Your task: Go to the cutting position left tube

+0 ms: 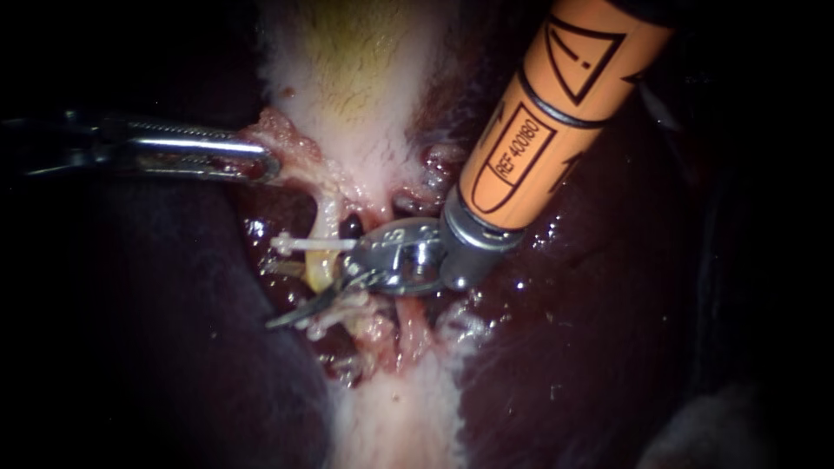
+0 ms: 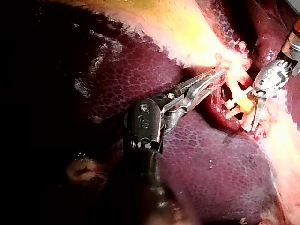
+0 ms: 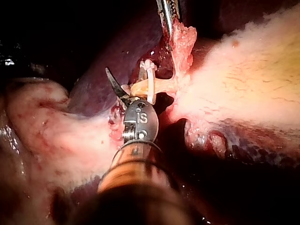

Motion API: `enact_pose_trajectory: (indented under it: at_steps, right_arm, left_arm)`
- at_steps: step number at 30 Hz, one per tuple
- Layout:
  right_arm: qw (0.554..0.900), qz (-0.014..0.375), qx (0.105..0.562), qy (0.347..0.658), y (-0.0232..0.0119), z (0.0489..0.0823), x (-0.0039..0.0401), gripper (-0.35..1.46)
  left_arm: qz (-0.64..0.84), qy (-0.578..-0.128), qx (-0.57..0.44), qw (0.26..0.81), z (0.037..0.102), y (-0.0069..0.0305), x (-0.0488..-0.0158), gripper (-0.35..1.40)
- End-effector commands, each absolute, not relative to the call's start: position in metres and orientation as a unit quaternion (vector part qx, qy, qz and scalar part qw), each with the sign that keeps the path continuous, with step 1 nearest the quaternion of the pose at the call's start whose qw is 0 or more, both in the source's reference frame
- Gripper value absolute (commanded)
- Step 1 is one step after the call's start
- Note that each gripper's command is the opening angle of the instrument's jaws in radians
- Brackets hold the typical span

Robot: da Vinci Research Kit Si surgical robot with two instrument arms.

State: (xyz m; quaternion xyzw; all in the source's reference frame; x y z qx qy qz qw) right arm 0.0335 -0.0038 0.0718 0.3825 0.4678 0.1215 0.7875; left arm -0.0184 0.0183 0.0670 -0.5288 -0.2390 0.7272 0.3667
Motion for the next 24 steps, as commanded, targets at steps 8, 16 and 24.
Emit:
enact_pose_trajectory:
  at_steps: [8,16,24]
  right_arm:
    - [0.774,0.131,0.392,0.479,-0.0041,0.0712,0.0336,1.36]
    - [0.764,0.130,0.399,0.491,-0.0047,0.0691,0.0339,1.36]
    - [0.750,0.116,0.424,0.494,-0.0050,0.0670,0.0342,1.35]
  left_arm:
    - [0.727,-0.239,-0.529,0.367,0.0671,0.0183,-0.0183,-0.35]
    - [0.727,-0.239,-0.529,0.366,0.0672,0.0184,-0.0182,-0.35]
    - [0.727,-0.239,-0.529,0.366,0.0673,0.0184,-0.0182,-0.35]
